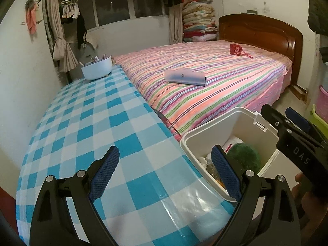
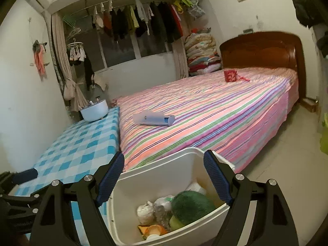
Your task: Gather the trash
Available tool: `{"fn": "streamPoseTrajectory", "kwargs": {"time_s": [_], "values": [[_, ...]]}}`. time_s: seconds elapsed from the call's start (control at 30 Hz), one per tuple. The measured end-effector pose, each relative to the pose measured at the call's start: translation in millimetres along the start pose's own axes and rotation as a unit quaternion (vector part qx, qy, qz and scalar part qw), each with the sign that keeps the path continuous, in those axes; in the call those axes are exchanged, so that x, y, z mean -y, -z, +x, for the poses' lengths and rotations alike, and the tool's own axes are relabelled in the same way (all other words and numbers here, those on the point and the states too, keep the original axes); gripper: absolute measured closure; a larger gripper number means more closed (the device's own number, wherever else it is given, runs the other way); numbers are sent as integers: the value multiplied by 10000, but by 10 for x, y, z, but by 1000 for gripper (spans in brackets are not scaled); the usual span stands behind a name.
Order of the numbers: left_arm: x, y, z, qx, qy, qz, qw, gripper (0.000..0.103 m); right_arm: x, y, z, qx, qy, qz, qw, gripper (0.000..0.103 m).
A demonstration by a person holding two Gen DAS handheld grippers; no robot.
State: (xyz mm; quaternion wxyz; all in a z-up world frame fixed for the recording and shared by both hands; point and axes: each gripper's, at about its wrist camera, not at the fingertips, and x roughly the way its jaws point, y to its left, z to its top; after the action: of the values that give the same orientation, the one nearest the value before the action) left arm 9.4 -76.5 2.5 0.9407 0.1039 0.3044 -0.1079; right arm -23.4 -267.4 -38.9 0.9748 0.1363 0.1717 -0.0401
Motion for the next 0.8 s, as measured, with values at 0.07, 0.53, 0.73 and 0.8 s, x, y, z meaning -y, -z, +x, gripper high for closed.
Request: {"fn": "streamPoseTrajectory", "kwargs": {"time_s": [0.07,0.53,0.73,0.8], "values": [[-40,18,34,29,-7,5,10000,13,-18,10,21,-21,30,6,10000,25],[-173,191,293,-250,-39,-4,9997,13,-201,68,124,-123,97,-351,9993,25],[45,180,237,-250,13,279,9993,13,-213,83,128,-149,48,-310,9994,25],[104,167,223,-215,134,321,9992,13,-230,89,131,-152,8,-293,9995,25]]}}
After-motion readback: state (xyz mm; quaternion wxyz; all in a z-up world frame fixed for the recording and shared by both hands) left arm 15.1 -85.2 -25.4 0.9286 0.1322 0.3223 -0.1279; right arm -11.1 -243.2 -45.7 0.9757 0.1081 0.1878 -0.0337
